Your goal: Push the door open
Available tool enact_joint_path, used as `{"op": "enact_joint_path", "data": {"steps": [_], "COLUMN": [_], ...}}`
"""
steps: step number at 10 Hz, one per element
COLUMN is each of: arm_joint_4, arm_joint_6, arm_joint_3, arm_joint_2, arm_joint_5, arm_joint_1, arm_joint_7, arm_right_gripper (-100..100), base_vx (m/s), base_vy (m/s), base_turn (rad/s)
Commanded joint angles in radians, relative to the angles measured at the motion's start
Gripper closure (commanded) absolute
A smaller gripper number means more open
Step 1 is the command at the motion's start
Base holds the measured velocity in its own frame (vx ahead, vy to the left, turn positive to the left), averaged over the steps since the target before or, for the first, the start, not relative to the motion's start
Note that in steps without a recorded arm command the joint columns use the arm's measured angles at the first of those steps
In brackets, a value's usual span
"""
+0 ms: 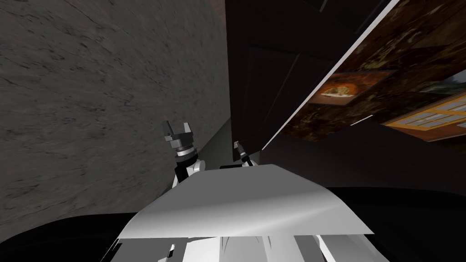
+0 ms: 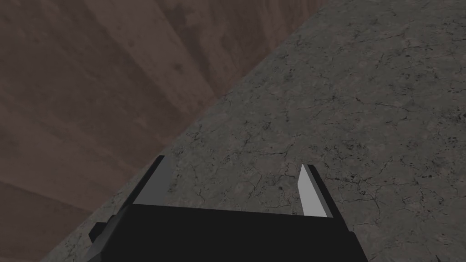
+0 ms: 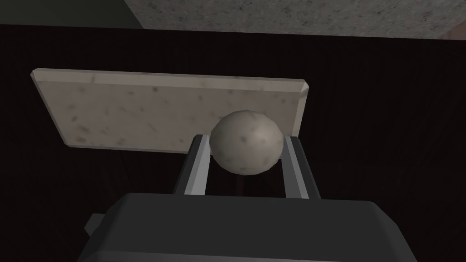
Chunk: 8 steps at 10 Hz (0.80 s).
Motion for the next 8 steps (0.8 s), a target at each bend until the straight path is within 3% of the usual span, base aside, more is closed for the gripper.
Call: {"op": "enact_joint_path", "data": {"steps": [1,4,8], "arm_joint_4": [0.005,0.01,0.017], "arm_joint_6": [-0.005,-0.007,-0.008], "arm_joint_3": [-0.027,-0.069,-0.117], "arm_joint_2": [-0.021,-0.026,0.003], "arm_joint_5": [-0.011,-0.028,-0.047], "arm_joint_1": [-0.01,-0.017,-0.025], "arm_joint_7": [0.003,0.013,0.024], "arm_right_gripper": [100,100,100], "base_vx": [0.143,0.187,0.192], "base_vy": [0.148,0.167,0.139], "base_turn": [-0.066,-0.078,-0.07]}}
